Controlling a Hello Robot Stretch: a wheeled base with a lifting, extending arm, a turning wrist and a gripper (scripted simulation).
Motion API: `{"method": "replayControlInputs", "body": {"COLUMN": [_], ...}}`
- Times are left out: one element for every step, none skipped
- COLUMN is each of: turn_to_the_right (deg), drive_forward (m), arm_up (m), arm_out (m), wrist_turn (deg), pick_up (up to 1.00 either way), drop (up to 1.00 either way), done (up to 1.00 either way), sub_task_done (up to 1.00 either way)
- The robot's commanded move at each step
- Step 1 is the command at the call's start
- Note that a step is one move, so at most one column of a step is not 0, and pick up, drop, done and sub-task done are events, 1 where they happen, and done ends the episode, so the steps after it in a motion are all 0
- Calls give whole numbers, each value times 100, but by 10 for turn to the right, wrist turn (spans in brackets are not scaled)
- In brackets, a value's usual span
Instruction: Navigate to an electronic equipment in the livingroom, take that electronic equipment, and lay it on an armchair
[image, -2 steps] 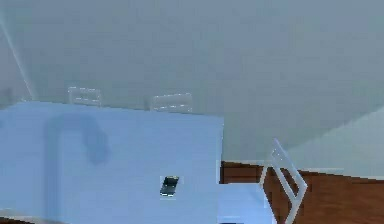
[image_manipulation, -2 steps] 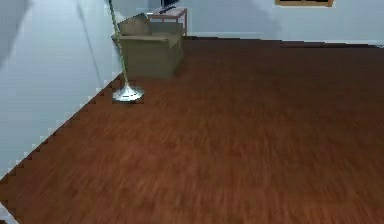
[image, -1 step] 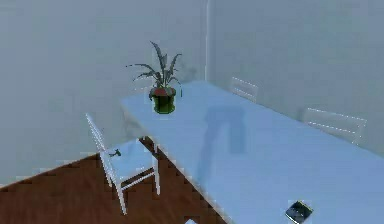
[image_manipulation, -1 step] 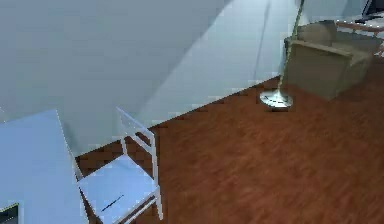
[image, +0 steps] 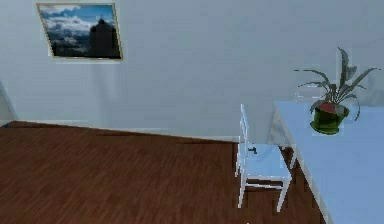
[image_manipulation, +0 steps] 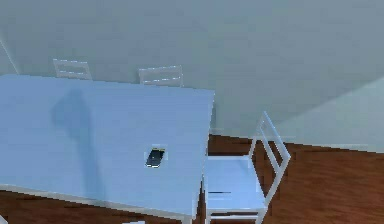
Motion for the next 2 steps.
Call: {"method": "replayControlInputs", "body": {"turn_to_the_right": [0, 0], "drive_forward": [0, 0], "arm_up": [50, 32], "arm_out": [0, 0], "wrist_turn": [0, 0], "pick_up": [0, 0], "drop": [0, 0], "done": [0, 0], "sub_task_done": [0, 0]}}
